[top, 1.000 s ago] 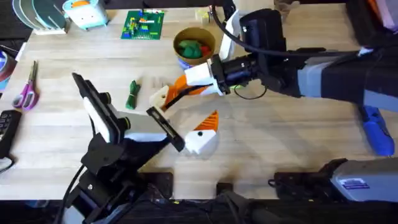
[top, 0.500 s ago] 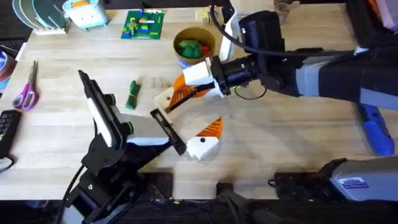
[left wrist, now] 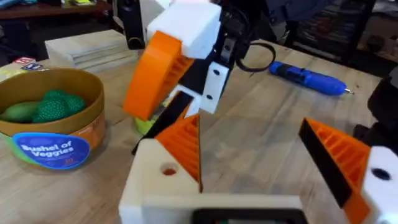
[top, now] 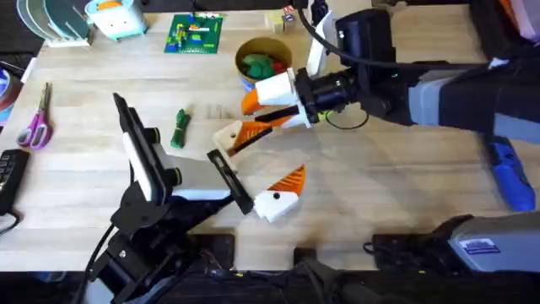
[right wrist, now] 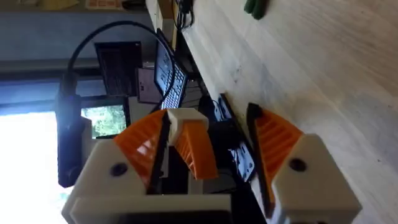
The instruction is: Pick up the gripper from the table and insert it into the empty holder that is missing its gripper. Then pick up a screw, insert it into the mounting hole, and use the screwdriver to tighten it. Finally, clean up the table by picking up the vegetable and placing it into the bucket.
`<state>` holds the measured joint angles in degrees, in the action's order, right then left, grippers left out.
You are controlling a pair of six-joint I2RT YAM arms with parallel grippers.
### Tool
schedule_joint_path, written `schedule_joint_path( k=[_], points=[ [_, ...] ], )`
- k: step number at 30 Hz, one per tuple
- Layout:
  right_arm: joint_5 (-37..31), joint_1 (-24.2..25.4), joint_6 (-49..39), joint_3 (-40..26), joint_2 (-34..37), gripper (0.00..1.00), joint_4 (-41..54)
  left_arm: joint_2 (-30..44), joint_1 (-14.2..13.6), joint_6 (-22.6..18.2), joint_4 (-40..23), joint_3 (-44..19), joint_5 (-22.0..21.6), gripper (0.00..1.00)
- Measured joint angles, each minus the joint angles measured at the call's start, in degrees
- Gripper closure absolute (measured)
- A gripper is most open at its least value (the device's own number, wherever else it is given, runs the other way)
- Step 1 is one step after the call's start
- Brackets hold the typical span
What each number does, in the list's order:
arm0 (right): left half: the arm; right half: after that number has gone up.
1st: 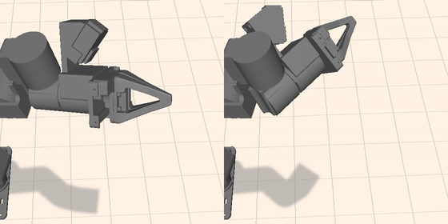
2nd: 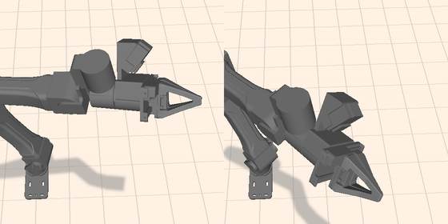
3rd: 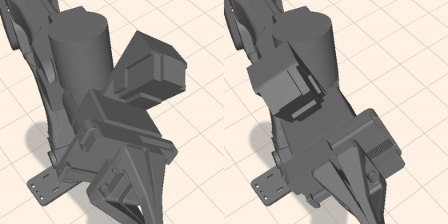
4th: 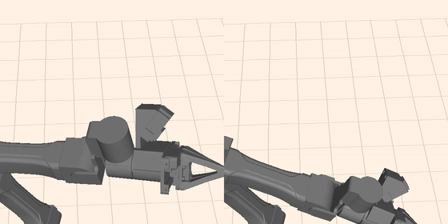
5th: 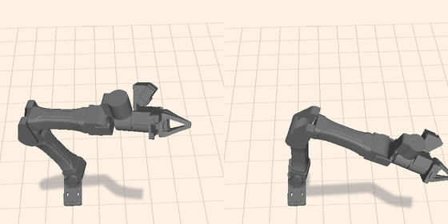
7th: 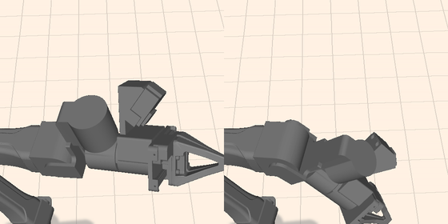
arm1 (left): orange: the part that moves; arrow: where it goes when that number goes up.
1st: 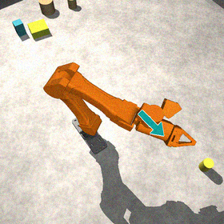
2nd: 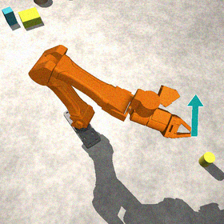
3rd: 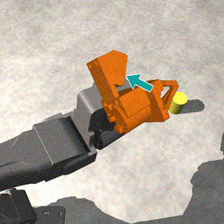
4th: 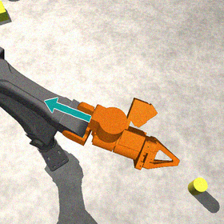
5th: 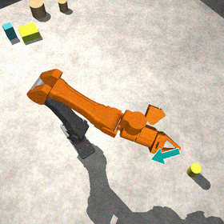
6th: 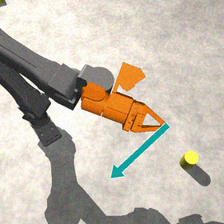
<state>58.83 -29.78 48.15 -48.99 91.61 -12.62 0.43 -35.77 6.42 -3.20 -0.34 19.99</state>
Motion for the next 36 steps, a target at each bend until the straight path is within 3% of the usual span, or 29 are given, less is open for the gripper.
schedule_joint_path(
  k=[6,9,12,18,21,26,31,36],
  points=[
    [0.0,4.2,-4.1,0.0,0.0,0.077,-0.5,0.0,0.0,0.0,0.0,0.0,0.1,0.008],
    [-0.6,6.7,-8.2,-0.3,0.0,0.052,1.6,0.0,0.0,0.0,0.0,0.0,0.2,0.008],
    [-3.5,8.8,-14.2,-1.9,-0.4,0.044,9.8,0.0,0.0,0.0,0.0,0.0,0.2,0.008],
    [-13.6,11.3,-29.6,-8.2,-4.2,0.036,31.0,0.0,0.0,0.0,0.0,0.0,0.2,0.008],
    [-21.9,10.8,-37.7,-11.5,-6.6,0.034,39.5,0.0,0.0,0.0,0.0,0.0,0.2,0.008],
    [-36.1,7.9,-48.5,-12.5,-7.5,0.024,45.8,0.0,0.0,0.0,0.0,0.0,0.2,0.008],
    [-46.9,5.2,-52.8,-12.5,-4.1,0.071,46.0,0.0,0.0,0.0,0.0,0.0,0.3,0.008],
    [-53.0,4.0,-54.2,-12.5,-0.7,0.242,45.7,0.0,0.0,0.0,0.0,0.0,0.3,0.008]
  ],
)
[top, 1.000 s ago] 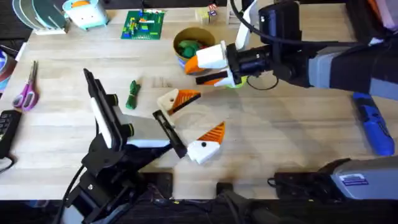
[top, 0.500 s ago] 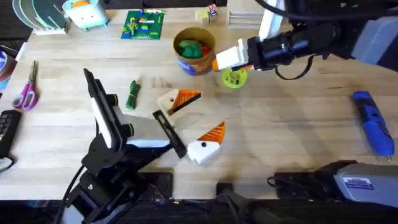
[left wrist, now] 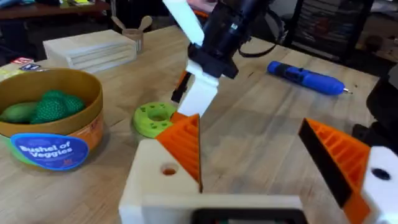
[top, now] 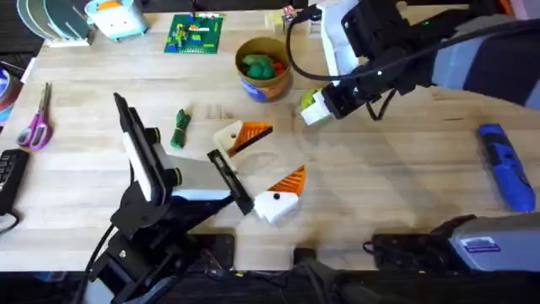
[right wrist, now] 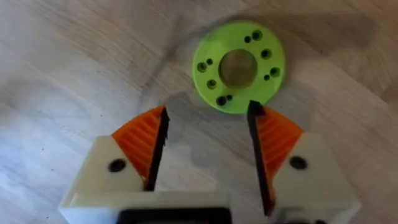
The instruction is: Pick up the gripper from the table and insert it into the empty holder that is missing its gripper. Then pick up a screw, insert it into the mounting hole, and use the screwdriver to tighten it. Finally, clean up the table by picking up the vegetable and placing it into the bucket.
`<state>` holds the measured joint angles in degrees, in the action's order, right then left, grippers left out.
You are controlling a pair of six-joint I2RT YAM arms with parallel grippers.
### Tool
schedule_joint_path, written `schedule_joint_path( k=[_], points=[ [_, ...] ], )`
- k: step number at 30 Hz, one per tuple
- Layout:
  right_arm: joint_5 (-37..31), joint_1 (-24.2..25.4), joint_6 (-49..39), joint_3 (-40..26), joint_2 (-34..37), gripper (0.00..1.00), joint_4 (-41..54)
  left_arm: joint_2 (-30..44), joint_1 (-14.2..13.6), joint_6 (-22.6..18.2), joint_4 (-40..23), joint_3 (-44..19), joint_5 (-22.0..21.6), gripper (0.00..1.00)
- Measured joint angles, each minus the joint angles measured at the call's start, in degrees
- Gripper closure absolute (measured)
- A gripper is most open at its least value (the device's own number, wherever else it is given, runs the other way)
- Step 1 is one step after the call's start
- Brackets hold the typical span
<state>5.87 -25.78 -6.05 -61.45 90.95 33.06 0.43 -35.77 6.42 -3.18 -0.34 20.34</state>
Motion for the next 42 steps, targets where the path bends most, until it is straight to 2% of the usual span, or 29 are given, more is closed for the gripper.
schedule_joint_path(
  k=[5,7,8,21,25,29,37,42],
  points=[
    [-2.8,-0.3,-0.4,0.0,2.2,0.424,-0.4,0.0,0.0,0.0,0.0,0.0,0.0,0.008],
    [-3.3,-0.4,-0.4,0.0,3.0,0.457,-1.0,0.0,0.0,0.0,0.0,0.0,0.0,0.008],
    [-3.7,-0.7,-0.4,0.0,3.8,0.516,-2.1,0.0,0.0,0.0,0.0,0.0,0.0,0.008],
    [-4.7,-1.5,-0.9,-0.1,5.3,0.718,-3.5,0.0,0.0,0.0,0.0,0.0,0.0,0.008],
    [-5.0,-1.5,-1.0,-0.1,5.3,0.822,-3.5,0.0,0.0,0.0,0.0,0.0,0.0,0.008],
    [-5.2,-1.5,-1.2,-0.2,5.3,0.983,-3.6,0.0,0.0,0.0,0.0,0.0,0.0,0.008],
    [-5.0,-1.5,-1.3,-0.8,5.1,0.994,-2.6,0.0,0.0,0.0,0.0,0.0,0.0,0.008],
    [-5.0,-1.5,-1.3,-3.9,2.5,0.994,1.0,0.0,0.0,0.0,0.0,0.0,0.0,0.008]
  ],
)
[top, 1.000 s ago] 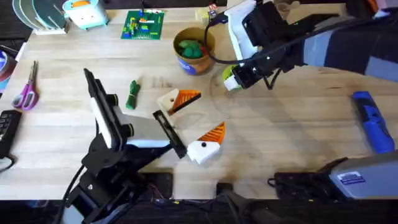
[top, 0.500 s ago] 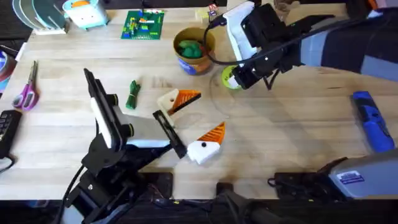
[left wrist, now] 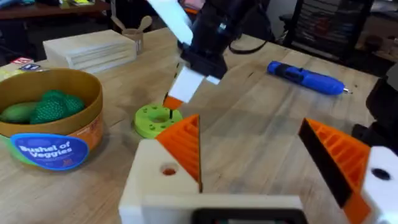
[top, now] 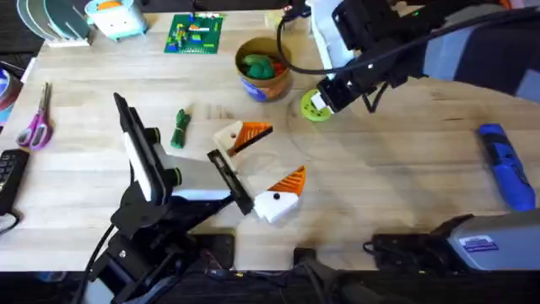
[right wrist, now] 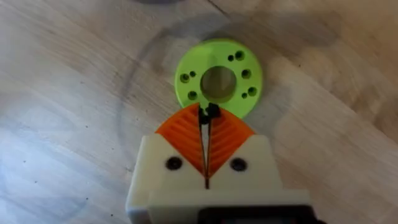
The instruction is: Pick up the gripper from the table and insert it into the empty holder that is missing its gripper. Then pick up a screw, insert it into the mounting hole, and use the screwdriver to tighten it. Finally, clean up the table by picking up the vegetable and placing it into the bucket.
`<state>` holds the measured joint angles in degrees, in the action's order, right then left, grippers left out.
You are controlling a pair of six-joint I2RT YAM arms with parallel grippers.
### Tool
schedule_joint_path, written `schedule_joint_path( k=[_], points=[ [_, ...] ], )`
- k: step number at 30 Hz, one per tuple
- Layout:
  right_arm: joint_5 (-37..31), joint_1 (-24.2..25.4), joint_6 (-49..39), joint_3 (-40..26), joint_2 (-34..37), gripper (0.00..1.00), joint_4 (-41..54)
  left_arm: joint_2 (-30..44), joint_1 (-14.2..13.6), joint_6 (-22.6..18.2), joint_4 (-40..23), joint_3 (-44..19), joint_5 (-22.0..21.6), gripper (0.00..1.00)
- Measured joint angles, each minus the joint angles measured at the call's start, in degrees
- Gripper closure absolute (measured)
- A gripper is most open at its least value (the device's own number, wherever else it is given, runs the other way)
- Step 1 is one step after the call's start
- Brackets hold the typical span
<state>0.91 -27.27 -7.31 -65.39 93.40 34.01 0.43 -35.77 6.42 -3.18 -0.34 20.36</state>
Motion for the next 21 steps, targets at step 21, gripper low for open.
schedule_joint_path(
  k=[21],
  points=[
    [0.4,-20.2,0.0,-32.5,-5.4,0.994,24.3,0.0,0.0,0.0,0.0,0.0,0.0,0.009]
  ],
)
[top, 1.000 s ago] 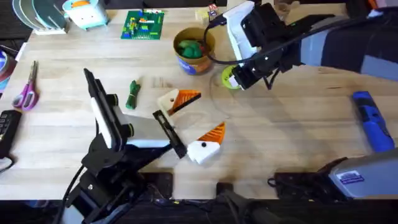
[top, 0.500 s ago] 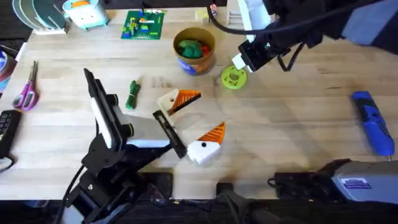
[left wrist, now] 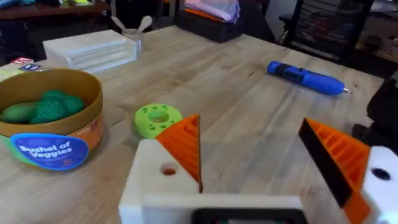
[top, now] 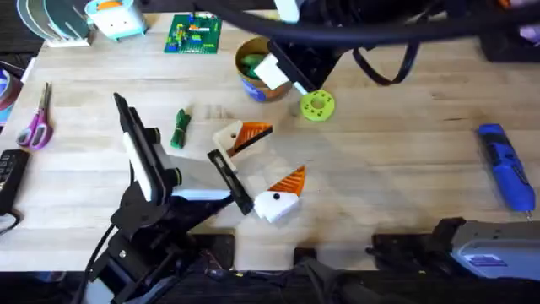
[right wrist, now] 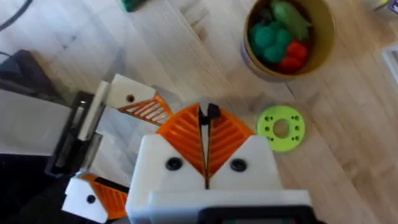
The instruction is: Pick up the gripper from the table and insert it into the empty holder that is missing its gripper. Then pick up a screw, insert it into the mounting hole, and use the screwdriver to tighten it. Finally, clean up the table by picking up the vegetable and placing it into the bucket.
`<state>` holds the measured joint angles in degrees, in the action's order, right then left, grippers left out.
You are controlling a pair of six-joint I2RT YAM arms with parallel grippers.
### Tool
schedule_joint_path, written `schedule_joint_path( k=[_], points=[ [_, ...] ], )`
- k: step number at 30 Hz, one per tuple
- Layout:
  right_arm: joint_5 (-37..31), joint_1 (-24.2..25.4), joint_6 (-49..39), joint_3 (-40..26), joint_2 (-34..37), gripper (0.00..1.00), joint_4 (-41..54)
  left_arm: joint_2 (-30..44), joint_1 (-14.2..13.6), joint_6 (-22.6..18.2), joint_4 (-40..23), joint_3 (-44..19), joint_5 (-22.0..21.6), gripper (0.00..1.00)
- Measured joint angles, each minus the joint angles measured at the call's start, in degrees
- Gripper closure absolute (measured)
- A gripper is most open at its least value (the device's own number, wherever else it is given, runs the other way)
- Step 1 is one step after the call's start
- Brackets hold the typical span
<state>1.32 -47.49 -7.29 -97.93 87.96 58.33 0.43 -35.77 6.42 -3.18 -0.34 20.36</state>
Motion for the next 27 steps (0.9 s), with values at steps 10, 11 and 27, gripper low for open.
schedule_joint_path(
  k=[10,11,27],
  points=[
    [0.0,-8.9,1.7,-0.6,2.1,0.994,0.0,0.0,0.0,0.0,0.0,0.0,0.0,0.008],
    [0.0,-9.5,1.7,-0.6,2.6,0.994,0.0,0.0,0.0,0.0,0.0,0.0,0.0,0.008],
    [-0.1,-12.9,1.8,-0.6,7.3,0.994,0.6,0.0,0.0,0.0,0.0,0.0,0.0,0.008]
  ],
)
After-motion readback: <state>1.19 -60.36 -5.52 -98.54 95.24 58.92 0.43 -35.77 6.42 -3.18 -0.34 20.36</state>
